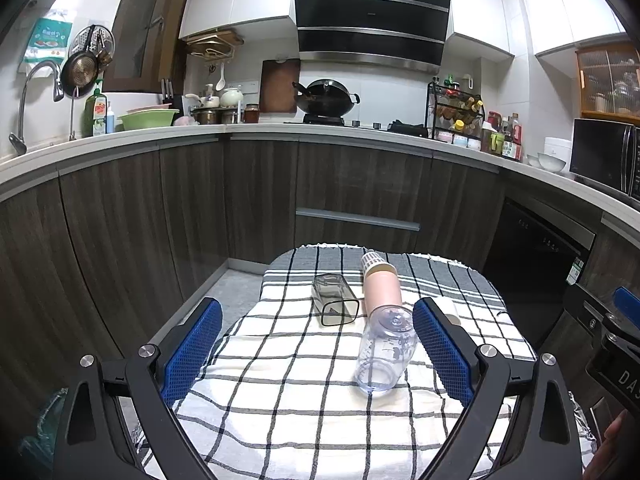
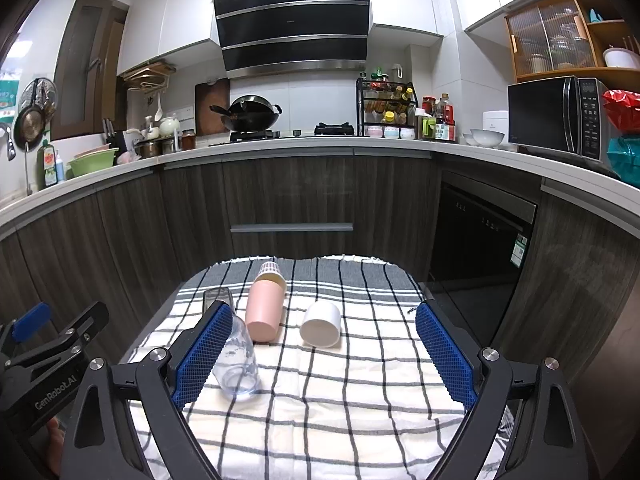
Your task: Flip cup upside down
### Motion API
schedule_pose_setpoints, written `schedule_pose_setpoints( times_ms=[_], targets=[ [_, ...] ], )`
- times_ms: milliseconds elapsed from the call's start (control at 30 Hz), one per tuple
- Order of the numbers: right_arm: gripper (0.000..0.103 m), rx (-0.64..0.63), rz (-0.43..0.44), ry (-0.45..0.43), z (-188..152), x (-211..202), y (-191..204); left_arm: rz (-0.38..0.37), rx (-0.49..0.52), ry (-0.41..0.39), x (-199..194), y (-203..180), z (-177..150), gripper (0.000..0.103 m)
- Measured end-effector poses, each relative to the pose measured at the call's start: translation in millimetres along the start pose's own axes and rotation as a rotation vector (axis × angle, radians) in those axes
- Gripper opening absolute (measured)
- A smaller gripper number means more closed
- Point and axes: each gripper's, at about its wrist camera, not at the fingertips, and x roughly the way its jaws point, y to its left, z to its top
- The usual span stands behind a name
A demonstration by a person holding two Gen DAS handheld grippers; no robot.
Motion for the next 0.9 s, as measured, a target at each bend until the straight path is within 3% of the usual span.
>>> schedule_pose_setpoints(
  times_ms=[900],
  targets=[
    [0.093,0.004,-0.001,0.005,-2.7,1.2,-1.7,0.015,0.003,0.009,5.1,-0.4,-3.8,0.097]
  ],
)
